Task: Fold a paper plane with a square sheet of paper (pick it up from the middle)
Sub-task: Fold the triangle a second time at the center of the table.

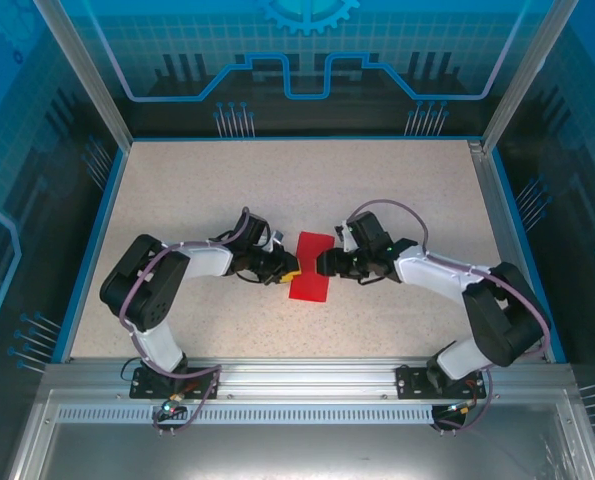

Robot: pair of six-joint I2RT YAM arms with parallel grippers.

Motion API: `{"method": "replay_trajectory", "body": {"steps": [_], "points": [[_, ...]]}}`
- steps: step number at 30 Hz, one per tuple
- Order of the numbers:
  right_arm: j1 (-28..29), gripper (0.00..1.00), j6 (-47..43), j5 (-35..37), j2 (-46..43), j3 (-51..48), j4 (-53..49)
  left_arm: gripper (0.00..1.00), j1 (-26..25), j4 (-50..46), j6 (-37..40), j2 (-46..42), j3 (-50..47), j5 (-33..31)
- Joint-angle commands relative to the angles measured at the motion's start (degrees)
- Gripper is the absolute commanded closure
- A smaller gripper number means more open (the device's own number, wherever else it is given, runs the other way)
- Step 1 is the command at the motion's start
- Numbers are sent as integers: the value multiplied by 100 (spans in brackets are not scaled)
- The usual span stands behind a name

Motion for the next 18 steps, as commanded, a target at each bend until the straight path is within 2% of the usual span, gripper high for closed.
{"method": "replay_trajectory", "body": {"steps": [1, 5, 11, 18], "points": [[500, 38, -252, 664, -331, -193, -148, 82, -6, 107, -85, 87, 220, 242], [1181, 37, -417, 1630, -561, -191, -295, 87, 4, 75, -130, 57, 258, 251], [2155, 36, -776, 2609, -476, 29, -129, 91, 12, 55, -195, 57, 245, 277], [2692, 36, -936, 3487, 52, 470, -291, 91, 3, -10, -202, 15, 286, 303]]}}
